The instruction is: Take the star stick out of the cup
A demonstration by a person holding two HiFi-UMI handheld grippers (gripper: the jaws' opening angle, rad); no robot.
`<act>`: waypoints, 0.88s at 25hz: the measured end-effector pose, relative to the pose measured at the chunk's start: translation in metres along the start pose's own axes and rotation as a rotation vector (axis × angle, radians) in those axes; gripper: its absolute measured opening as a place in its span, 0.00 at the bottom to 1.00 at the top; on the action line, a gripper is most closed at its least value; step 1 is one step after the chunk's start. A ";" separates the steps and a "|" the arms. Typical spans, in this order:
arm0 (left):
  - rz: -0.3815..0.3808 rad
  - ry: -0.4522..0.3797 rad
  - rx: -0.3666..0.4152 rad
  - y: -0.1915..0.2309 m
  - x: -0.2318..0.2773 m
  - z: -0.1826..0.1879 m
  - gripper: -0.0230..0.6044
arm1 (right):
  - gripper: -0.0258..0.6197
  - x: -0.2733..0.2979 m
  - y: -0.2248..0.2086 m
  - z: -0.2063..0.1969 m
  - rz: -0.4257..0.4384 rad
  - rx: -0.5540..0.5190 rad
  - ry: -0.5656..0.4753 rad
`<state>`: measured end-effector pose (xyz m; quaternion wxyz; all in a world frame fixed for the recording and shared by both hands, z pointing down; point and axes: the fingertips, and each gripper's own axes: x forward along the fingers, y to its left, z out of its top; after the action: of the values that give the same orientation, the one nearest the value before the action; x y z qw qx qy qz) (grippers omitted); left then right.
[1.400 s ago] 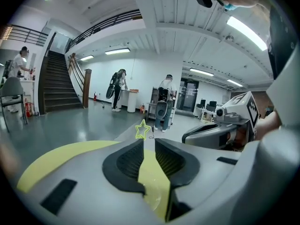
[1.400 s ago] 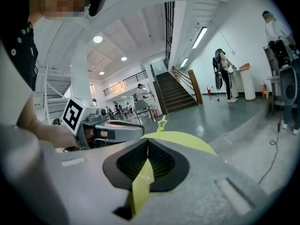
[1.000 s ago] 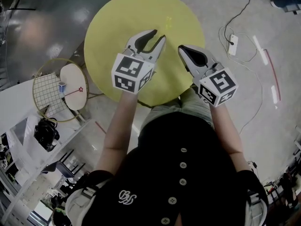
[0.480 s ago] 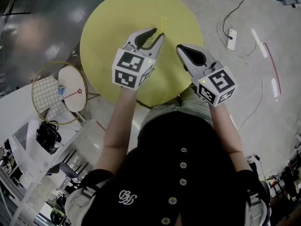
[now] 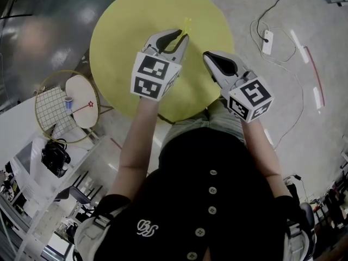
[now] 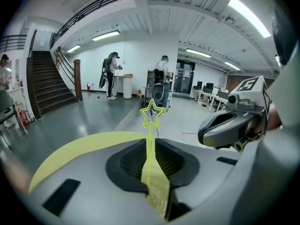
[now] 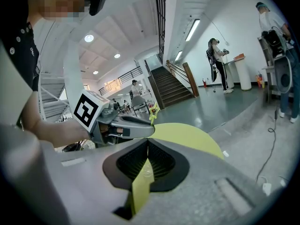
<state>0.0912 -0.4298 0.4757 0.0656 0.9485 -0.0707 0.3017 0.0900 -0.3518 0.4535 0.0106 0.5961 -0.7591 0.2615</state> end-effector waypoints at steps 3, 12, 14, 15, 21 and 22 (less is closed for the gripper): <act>0.001 0.006 0.008 0.000 0.000 -0.002 0.11 | 0.05 -0.001 0.000 0.001 -0.001 -0.002 -0.002; 0.009 0.014 0.024 0.000 -0.004 -0.004 0.07 | 0.04 -0.003 0.001 0.004 -0.004 -0.010 -0.009; 0.017 0.013 0.028 0.000 -0.006 -0.004 0.06 | 0.05 -0.004 0.002 0.004 -0.002 -0.013 -0.010; 0.022 0.014 0.029 0.000 -0.007 -0.004 0.06 | 0.04 -0.004 0.002 0.004 -0.001 -0.015 -0.011; 0.043 -0.037 0.005 0.007 -0.020 0.000 0.06 | 0.04 -0.002 0.009 0.008 0.016 -0.032 -0.016; 0.048 -0.049 -0.004 0.008 -0.023 0.002 0.06 | 0.04 -0.002 0.010 0.008 0.019 -0.036 -0.016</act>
<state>0.0723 -0.4359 0.4614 0.0583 0.9535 -0.0956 0.2798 0.0840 -0.3516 0.4422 0.0127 0.5908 -0.7692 0.2431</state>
